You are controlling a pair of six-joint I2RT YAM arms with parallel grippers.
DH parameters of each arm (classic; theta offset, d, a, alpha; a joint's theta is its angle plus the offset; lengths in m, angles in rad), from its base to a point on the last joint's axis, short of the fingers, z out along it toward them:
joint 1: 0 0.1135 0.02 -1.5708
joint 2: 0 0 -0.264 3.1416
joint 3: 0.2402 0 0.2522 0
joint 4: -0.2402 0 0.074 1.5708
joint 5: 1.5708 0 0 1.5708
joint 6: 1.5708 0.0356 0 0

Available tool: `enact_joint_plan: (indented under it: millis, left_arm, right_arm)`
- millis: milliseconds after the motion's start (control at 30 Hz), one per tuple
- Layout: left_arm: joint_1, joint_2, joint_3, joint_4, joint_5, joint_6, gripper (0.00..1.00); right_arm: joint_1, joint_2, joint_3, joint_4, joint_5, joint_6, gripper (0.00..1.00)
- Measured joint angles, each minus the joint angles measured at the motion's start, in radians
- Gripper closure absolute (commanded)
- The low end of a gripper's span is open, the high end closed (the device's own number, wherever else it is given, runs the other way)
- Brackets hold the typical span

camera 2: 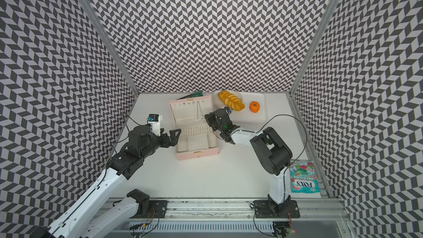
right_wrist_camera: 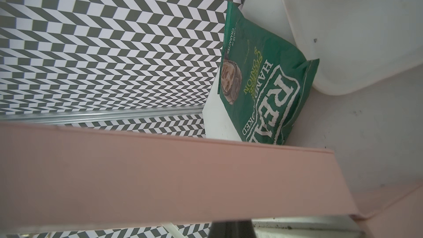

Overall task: Put jewelry chain into jewelry box
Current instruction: Adjust the necklace in the storage slot.

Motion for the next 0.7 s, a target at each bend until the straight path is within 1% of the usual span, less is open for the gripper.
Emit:
enact_joint_plan:
  millis: [333,500,533,600,700]
  left_arm:
    - [0.000,0.000,0.000,0.000,0.000,0.000,0.00]
    - [0.000,0.000,0.000,0.000,0.000,0.000,0.00]
    - [0.000,0.000,0.000,0.000,0.000,0.000,0.00]
    - [0.000,0.000,0.000,0.000,0.000,0.000,0.00]
    - [0.000,0.000,0.000,0.000,0.000,-0.001,0.00]
  right_arm:
    - [0.000,-0.025,-0.019,-0.016,-0.001,-0.040,1.00]
    - [-0.002,-0.032,-0.024,-0.016,-0.002,-0.065,0.83]
    - [-0.002,-0.039,-0.024,-0.016,-0.002,-0.075,0.76]
    - [-0.004,-0.062,-0.023,-0.018,-0.005,-0.101,0.65]
    - [-0.006,-0.116,-0.023,-0.027,-0.014,-0.145,0.55]
